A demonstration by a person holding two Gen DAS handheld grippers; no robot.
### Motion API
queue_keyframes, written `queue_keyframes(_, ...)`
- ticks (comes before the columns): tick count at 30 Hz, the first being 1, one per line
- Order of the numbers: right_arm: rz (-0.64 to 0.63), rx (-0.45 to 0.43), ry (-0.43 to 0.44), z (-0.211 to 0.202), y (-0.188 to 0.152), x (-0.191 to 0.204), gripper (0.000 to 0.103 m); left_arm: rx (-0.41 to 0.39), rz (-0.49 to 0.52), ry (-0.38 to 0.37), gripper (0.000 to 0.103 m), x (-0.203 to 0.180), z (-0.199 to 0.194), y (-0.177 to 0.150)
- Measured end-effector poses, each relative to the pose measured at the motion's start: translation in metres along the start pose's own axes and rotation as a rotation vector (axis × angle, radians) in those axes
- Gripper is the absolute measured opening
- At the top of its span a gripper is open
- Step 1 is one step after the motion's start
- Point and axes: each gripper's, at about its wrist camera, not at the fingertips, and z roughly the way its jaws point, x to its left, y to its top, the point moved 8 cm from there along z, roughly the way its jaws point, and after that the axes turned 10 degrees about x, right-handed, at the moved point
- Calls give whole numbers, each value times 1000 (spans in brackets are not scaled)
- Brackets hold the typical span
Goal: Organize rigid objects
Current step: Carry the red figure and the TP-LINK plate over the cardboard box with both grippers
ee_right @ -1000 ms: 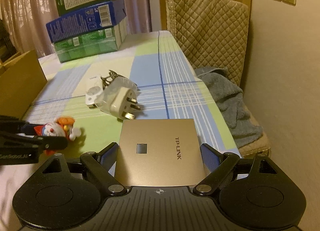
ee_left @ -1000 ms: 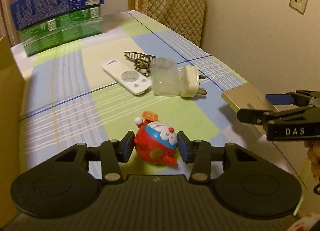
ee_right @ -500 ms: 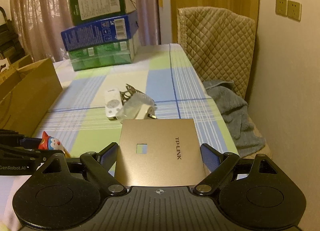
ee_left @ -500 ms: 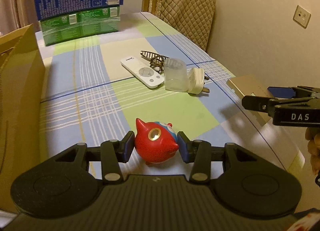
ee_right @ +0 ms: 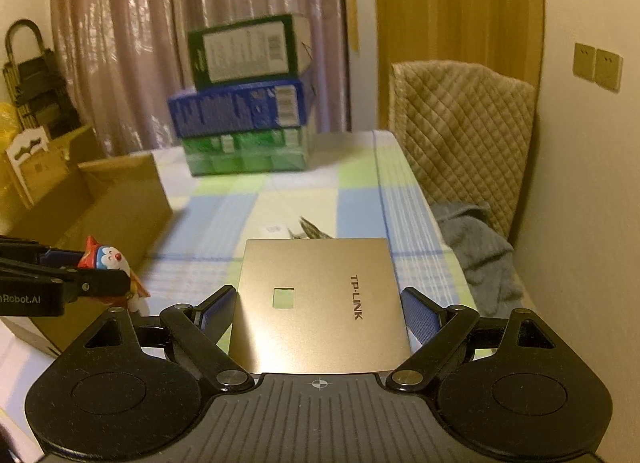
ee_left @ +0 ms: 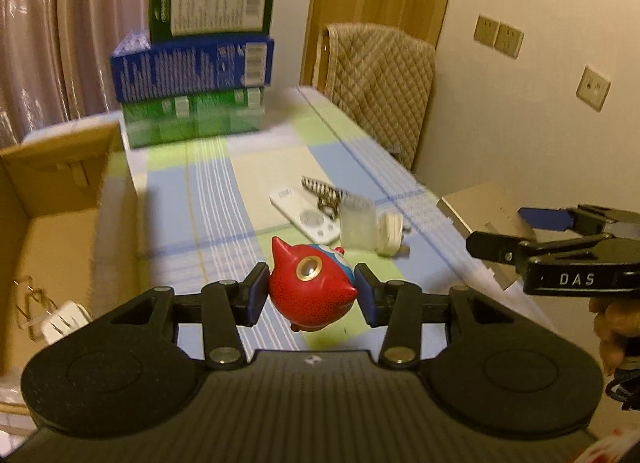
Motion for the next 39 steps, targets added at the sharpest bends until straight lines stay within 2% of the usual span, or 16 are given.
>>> queue_keyframes(6,-32,-30,48,-17,25,32,85,-54,-7,21,41,16,-40,14)
queue_keyframes(13,-86,-51,116,-25,49,85,85,-96,-46,55,41,56,-87,23)
queue_keyframes(18,-113,-57,191,-25,62,133,85,-121,-48,128,41,98,-125,29)
queue_keyframes(23,-166,-42,264,-15,65,189,85,-121,-74,213,41,147,-153,18)
queue_keyframes(31,-212,33,335,19,51,256,85,-85,-145,259,41,207,-159,-15)
queue_keyframes(39,-225,74,351,44,44,283,85,-48,-193,259,41,237,-141,-42)
